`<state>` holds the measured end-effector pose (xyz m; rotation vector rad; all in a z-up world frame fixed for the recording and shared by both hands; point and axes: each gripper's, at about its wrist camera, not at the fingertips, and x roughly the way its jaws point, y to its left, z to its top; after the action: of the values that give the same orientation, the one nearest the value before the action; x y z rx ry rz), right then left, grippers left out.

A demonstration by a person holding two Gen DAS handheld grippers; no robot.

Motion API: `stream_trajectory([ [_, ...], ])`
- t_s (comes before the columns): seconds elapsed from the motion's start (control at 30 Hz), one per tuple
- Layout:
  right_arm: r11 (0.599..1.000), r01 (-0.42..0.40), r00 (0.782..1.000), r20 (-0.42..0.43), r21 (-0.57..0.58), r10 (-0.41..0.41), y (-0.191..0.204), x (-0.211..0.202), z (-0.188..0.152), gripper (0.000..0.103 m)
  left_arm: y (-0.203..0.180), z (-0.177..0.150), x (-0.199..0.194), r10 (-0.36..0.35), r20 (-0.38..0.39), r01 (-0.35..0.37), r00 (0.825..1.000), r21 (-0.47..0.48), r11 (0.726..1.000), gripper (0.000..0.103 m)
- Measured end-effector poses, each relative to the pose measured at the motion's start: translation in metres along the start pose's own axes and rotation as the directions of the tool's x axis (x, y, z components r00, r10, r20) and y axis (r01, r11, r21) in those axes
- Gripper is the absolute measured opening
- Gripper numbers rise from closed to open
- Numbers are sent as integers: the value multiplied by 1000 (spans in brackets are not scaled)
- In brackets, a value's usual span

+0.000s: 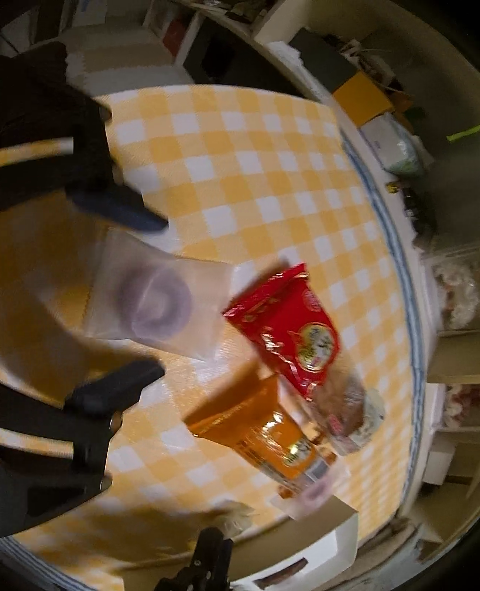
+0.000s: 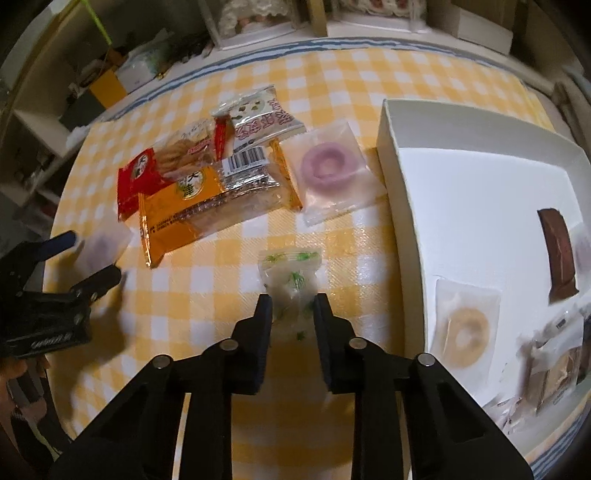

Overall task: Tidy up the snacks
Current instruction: 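Grasp the small purple-ring packet with the left tool while the right tool grasps the green-dotted candy, then carry both packets into the white tray and open both tools to release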

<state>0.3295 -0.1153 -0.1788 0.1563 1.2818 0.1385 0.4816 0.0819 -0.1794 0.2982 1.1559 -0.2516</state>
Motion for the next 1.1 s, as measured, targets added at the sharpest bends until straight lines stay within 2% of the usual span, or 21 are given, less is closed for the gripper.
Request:
stream_trajectory([
  [0.1,1000,0,1000,9,-29,0,2,-1,-2,16,0,-2,0,-13,9,13,1000,-22,1000,54],
  [0.13,999,-2,1000,14,-41,3,2,-2,-3,11,-1,-3,-1,-10,11,10,1000,-30,999,51],
  [0.2,999,-10,1000,15,-52,10,3,-3,-3,4,-2,-5,-2,1,13,0,1000,-45,999,50],
  [0.4,997,-36,998,39,-73,39,4,-7,-7,3,-10,-17,-10,22,35,-19,999,-82,996,46],
  [0.53,994,-71,996,56,-82,76,-1,-17,-11,1,-13,-31,-30,17,72,-8,997,-127,992,46],
  [0.87,988,-113,986,112,-102,125,-6,-45,-13,1,-16,-48,-89,-27,175,64,984,-210,976,46],
  [0.93,986,-125,986,98,-111,136,-7,-45,-9,2,-17,-53,-99,-39,190,82,981,-220,972,46],
  [1.1,956,-126,989,39,-264,141,1,-36,9,4,-19,-64,-111,-71,216,126,974,-252,959,46],
])
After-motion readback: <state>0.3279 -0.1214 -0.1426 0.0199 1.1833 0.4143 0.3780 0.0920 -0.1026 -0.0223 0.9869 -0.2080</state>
